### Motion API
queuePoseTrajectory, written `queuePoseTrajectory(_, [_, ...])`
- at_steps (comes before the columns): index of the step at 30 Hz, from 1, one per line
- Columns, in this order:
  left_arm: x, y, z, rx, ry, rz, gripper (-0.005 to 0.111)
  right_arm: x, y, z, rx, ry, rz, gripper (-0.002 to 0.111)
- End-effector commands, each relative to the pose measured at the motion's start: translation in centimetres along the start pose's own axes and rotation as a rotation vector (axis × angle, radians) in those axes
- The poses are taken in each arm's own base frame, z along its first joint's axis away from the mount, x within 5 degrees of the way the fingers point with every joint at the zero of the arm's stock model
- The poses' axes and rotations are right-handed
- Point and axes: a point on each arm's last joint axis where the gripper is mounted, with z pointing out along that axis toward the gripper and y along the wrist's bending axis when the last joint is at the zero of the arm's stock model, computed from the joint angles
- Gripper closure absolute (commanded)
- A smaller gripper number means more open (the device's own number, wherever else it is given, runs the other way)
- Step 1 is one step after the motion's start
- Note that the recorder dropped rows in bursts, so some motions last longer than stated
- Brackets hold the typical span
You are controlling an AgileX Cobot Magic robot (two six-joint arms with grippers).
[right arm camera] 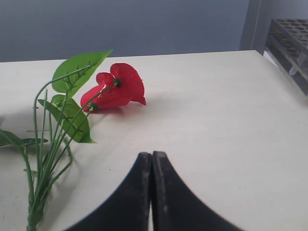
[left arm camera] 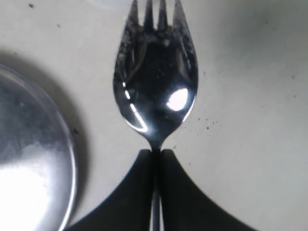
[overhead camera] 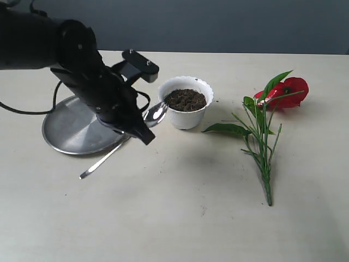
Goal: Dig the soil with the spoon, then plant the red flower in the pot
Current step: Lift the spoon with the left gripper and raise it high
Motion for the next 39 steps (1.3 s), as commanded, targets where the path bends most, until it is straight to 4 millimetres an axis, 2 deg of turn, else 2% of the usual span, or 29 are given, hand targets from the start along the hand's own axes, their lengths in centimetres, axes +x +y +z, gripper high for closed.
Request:
queuePoseTrajectory(1, [-0.5,-0.6,-2.6,-0.009,-0.087,-0.022,0.106,0.0,0.0,0.0,0.006,-0.008,-0.004,0.109])
queuePoseTrajectory(15, [-0.4,-1.2,-7.4,-0.058,-0.184,0.057,0.106,0.0,0.0,0.0,0.006,-0.008,-0.004,0.109])
queuePoseTrajectory(21, [-0.3,-0.9,-10.1,-0.173,-0.208,0.296,0.106,0.0,0.0,0.0,0.006,-0.008,-0.004,0.109])
queuePoseTrajectory(27, [-1.2,-0.9,-13.0,-0.296,-0.301,0.629,0.106,0.0,0.0,0.0,0.006,-0.008,-0.004,0.109])
queuePoseTrajectory(35, [-1.3,-0.9,-13.3,-0.367,-0.256,0.986,0.106,0.0,0.0,0.0,0.006,-0.008,-0.004,0.109])
queuePoseTrajectory(39, [-1.9,-0.8,-13.6,-0.428,-0.298,1.047,0.106,0.0,0.0,0.0,0.006,-0.008,-0.004,0.109])
